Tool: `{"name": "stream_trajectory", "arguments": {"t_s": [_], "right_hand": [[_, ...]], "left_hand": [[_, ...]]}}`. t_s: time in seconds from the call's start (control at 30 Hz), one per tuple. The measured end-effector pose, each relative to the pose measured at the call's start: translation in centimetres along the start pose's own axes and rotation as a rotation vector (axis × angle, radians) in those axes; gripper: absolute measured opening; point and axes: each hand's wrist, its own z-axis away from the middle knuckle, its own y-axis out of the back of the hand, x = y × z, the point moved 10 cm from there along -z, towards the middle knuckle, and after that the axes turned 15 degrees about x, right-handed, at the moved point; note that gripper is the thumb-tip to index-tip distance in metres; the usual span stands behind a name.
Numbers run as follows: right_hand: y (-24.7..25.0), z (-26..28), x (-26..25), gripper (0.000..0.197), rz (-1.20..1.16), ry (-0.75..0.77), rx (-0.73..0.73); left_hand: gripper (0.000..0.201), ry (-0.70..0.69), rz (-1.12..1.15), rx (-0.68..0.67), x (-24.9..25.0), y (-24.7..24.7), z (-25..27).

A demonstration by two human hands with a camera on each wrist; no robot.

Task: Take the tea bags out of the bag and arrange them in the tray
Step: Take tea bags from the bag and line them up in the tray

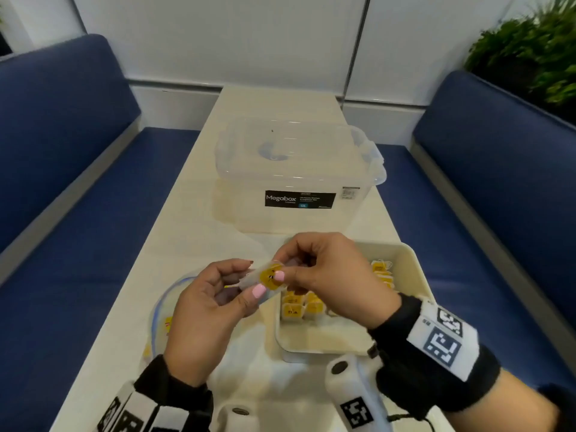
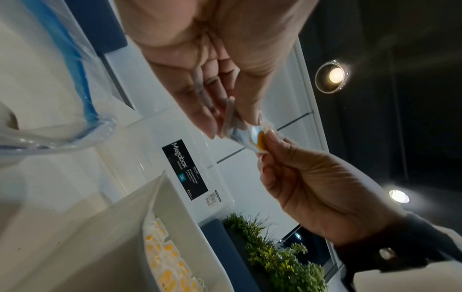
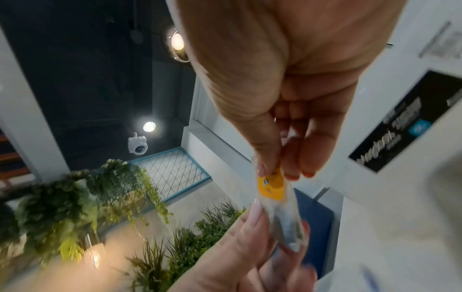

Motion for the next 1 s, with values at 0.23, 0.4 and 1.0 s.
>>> {"name": "stream_trajectory", "arguments": {"t_s": [0.23, 0.4, 1.0], "right_hand": [[8.4, -0.9, 0.1, 0.006, 0.623, 0.154, -0.018], [12.1, -0.6, 5.0, 0.013, 0.931, 0.066, -0.084], [9.3, -0.4, 14.6, 0.015, 1.356, -0.004, -0.452]], "left_hand": [[0.041, -0.099, -0.317, -0.089, -2.1, -1.3, 0.0], [0.041, -0.129, -0.447, -0.126, -4.1, -1.7, 0.5], [0.040, -0.177, -0.456, -0.127, -5.6, -1.8, 0.9]]}}
